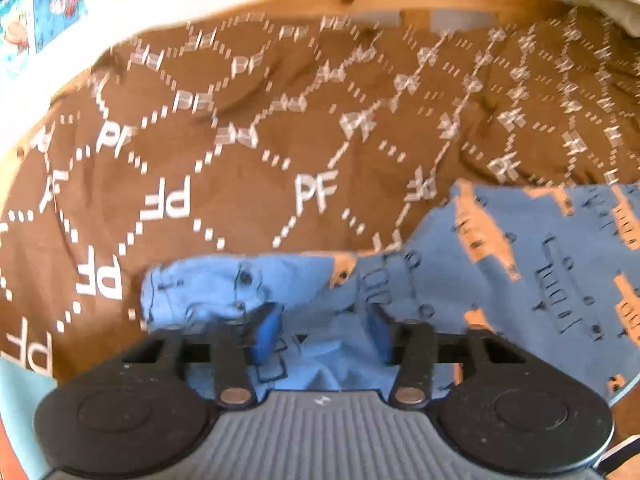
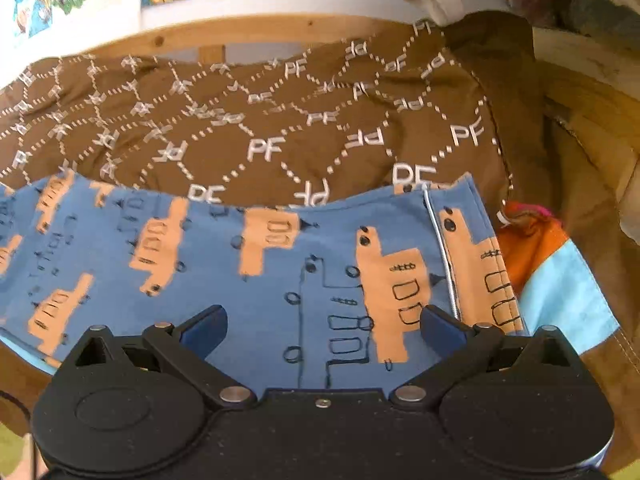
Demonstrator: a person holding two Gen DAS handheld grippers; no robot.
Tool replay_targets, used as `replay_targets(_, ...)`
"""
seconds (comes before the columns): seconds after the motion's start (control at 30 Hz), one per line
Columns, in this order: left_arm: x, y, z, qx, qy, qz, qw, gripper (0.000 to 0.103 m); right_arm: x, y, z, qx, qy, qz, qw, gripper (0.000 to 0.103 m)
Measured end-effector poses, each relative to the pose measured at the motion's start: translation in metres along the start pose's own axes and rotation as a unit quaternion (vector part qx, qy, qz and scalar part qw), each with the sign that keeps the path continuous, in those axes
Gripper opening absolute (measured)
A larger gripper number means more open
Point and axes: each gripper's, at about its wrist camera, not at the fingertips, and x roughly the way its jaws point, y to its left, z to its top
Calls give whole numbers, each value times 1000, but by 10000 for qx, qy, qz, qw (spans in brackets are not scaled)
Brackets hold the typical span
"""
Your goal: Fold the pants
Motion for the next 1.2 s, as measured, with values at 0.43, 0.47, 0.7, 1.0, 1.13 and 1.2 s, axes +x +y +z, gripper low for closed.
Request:
replay_targets(0.43,25,-25,32,1363,97,515,9893,55,1,13,-16,-156,83,450,9988,102)
replay_targets(0.47,26,-28,35,1602,122,521,9856,56,1,13,-17,-156,81,455,9988,102)
replay_targets(0.7,47,-32,43,2679,695,513,9596,37,2,15,-19,-232,61,420,9988,102)
replay_targets(1.0,25,-53,45,1834,-173,1551,9706,6,-5,20,-12,-98,-175,855,9961,102)
replay_targets(1.13,0,-83,48,1224,-534,108,9910,18,-5,24,-12,-159,-174,883,9958,102)
replay_targets(1.2,3,-114,44,1419,-474,-381,9880,25,-6,25,-11,-134,-206,946,9952,102)
